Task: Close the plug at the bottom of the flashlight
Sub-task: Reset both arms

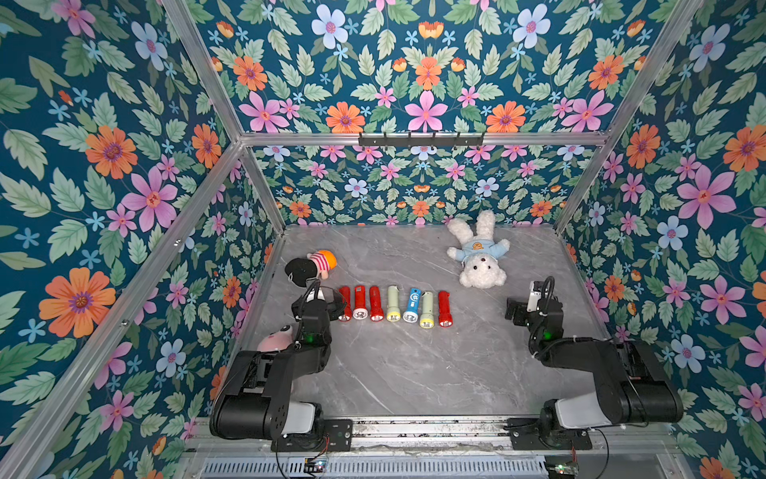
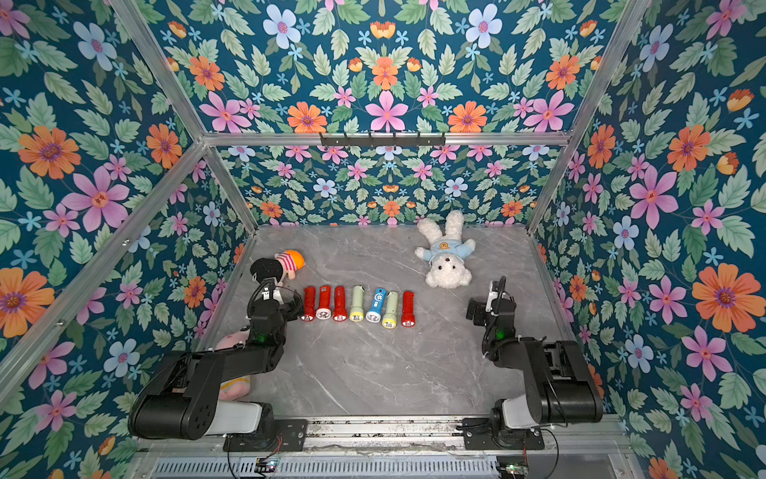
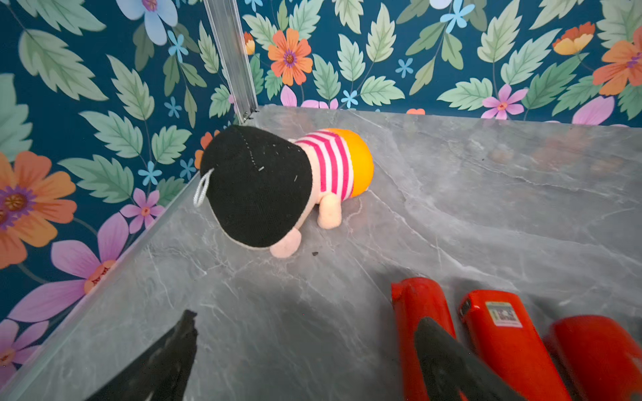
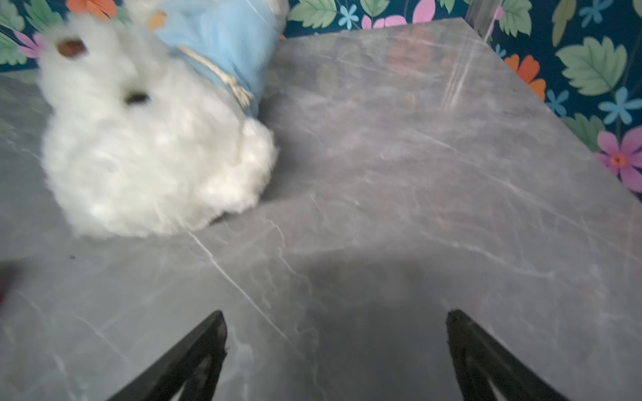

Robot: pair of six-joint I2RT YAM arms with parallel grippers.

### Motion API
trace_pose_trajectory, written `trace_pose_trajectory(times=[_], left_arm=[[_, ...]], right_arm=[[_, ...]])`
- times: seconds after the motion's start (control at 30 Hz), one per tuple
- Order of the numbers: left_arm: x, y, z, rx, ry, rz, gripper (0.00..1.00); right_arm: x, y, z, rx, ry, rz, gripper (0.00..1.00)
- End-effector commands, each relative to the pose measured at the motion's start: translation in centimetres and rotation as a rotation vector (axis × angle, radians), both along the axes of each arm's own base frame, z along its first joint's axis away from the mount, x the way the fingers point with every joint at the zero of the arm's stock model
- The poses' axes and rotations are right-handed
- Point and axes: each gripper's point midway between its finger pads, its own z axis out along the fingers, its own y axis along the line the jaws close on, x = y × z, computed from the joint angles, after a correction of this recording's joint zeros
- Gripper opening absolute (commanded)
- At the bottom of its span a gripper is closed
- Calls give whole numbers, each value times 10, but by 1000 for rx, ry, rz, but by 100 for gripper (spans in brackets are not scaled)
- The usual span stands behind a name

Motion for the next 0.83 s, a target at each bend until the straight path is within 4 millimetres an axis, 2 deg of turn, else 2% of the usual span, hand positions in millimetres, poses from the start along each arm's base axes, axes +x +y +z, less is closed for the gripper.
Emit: trace_pose_trajectory(times=[0.0,0.07,0.17,0.27,0.3,0.33,0.4,0.8], left_arm=[[8,11,23,26,-107,55,100],[22,3,14,45,-73,0,100],[33,8,1,22,-32,-2,100],[22,6,0,-29,-99,-87,100],[21,5,7,-15,-158,-97,100],[21,0,-1,-22,-107,-125,100],[25,-8,1,-21,-112,-177,100],[26,-4,-2,-33,-91,-159,100]], right_arm=[[20,-8,47,-11,-176,-41,99],[26,-3,47,-13,-186,-7,99],[25,-1,45,-8,-164,3,99],[27,6,46,-7,-170,48,99],[27,6,46,-7,-165,49,99],[27,8,45,-2,-163,60,99],[27,7,45,10,-162,65,99],[27,8,46,20,-166,83,99]])
